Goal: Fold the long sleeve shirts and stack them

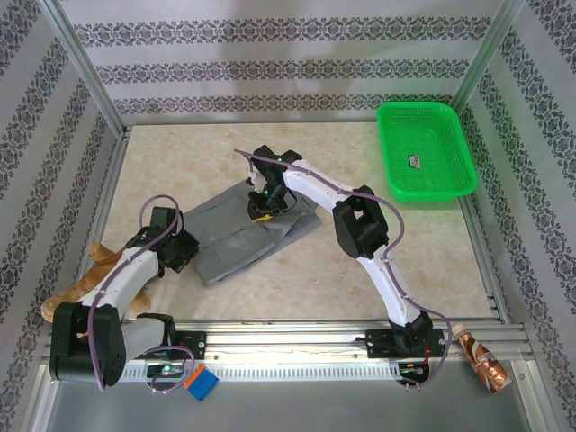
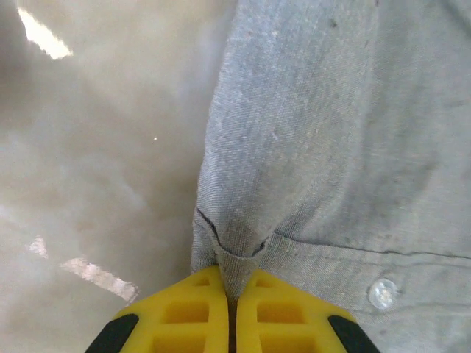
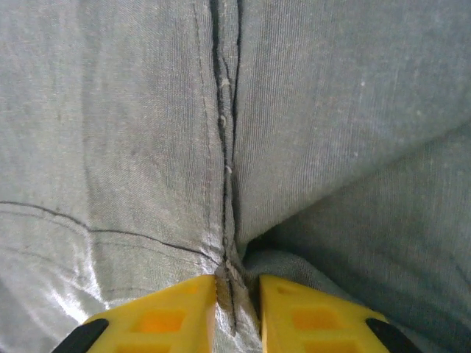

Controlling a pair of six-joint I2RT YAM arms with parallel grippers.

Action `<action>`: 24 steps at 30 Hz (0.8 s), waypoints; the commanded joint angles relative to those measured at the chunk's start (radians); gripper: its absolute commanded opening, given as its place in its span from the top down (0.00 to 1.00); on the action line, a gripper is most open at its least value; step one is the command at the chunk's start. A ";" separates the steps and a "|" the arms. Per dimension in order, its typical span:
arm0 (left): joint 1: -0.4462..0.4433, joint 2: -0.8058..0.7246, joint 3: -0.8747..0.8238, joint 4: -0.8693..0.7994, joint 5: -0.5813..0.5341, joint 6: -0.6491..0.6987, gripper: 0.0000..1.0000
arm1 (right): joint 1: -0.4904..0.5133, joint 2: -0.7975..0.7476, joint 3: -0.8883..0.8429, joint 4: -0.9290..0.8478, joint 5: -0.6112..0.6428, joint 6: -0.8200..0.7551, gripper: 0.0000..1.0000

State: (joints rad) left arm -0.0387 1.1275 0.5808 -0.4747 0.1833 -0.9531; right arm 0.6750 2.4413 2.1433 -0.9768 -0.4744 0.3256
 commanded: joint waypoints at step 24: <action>-0.171 0.220 0.643 -0.334 -0.137 0.443 1.00 | 0.051 0.053 0.031 0.223 -0.223 0.513 0.57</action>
State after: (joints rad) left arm -0.1898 1.3251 1.1923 -0.7502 0.0883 -0.5823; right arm 0.7864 2.5839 2.2349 -0.7406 -0.6804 0.8234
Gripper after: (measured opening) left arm 0.046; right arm 0.427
